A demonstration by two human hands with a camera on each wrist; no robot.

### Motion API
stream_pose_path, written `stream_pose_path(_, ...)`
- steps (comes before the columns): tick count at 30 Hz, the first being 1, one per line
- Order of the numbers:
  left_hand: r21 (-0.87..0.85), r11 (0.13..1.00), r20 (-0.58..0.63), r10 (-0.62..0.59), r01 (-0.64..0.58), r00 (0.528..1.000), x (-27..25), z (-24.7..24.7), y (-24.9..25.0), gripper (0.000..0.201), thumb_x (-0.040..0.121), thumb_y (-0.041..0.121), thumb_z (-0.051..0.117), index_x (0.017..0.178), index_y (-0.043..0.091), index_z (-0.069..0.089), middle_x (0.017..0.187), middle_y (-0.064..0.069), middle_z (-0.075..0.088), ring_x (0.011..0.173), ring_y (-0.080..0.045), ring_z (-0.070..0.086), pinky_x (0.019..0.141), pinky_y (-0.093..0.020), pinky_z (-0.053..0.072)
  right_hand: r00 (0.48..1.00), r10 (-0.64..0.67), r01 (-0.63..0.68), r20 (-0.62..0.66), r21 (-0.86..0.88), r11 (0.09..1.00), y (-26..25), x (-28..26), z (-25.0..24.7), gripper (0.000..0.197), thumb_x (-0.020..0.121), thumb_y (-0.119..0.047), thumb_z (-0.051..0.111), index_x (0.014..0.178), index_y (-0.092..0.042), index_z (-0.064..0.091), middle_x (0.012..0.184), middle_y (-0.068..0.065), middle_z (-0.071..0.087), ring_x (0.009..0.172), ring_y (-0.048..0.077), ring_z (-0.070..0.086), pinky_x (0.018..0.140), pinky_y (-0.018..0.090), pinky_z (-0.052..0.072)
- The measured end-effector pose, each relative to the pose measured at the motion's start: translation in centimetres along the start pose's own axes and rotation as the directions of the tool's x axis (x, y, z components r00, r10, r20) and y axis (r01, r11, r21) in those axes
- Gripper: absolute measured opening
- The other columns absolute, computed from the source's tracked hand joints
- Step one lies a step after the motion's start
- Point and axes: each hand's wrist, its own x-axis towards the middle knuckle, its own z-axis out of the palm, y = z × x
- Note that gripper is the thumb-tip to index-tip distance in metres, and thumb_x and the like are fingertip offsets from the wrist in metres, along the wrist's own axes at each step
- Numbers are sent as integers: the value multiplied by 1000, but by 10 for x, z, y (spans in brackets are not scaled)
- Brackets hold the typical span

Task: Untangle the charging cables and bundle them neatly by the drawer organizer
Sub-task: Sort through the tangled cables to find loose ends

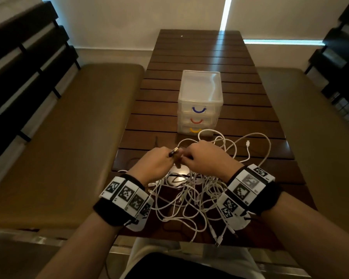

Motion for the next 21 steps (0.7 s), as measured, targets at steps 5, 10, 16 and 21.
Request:
stream_pose_path(5, -330, 938, -175, -171, 106, 970, -3, -9, -15, 53, 100, 53, 37, 65, 17, 55, 58, 3, 53, 53, -17, 49, 58, -33, 37, 999, 40, -39, -37, 46, 998, 7, -6, -2, 60, 99, -60, 36, 63, -18, 59, 57, 0, 56, 50, 11, 51, 52, 26, 35)
stream_pose_path(10, -449, 871, -195, -313, 199, 930, -2, -36, -34, 39, 99, 46, 44, 73, 19, 54, 66, 4, 49, 56, -13, 44, 58, -28, 38, 998, 26, -17, -52, 164, 986, 12, -8, -6, 52, 102, -51, 39, 60, -23, 53, 58, 2, 59, 51, 14, 53, 52, 24, 34)
stream_pose_path(16, -853, 512, -103, -356, 101, 929, -10, -52, -40, 37, 99, 37, 50, 67, 20, 43, 51, 9, 36, 37, -6, 29, 35, -20, 27, 993, 47, -24, -111, 200, 979, 13, -9, -12, 57, 101, -51, 42, 69, -8, 63, 62, 8, 62, 58, 20, 59, 59, 36, 46)
stream_pose_path(21, -967, 233, -178, -327, -103, 928, -22, -66, -55, 40, 101, 36, 45, 65, 19, 37, 50, 8, 29, 33, -4, 22, 35, -17, 22, 991, 61, -34, -120, 216, 976, 15, -11, -12, 56, 100, -53, 41, 69, -11, 63, 62, 6, 63, 58, 19, 59, 61, 36, 48)
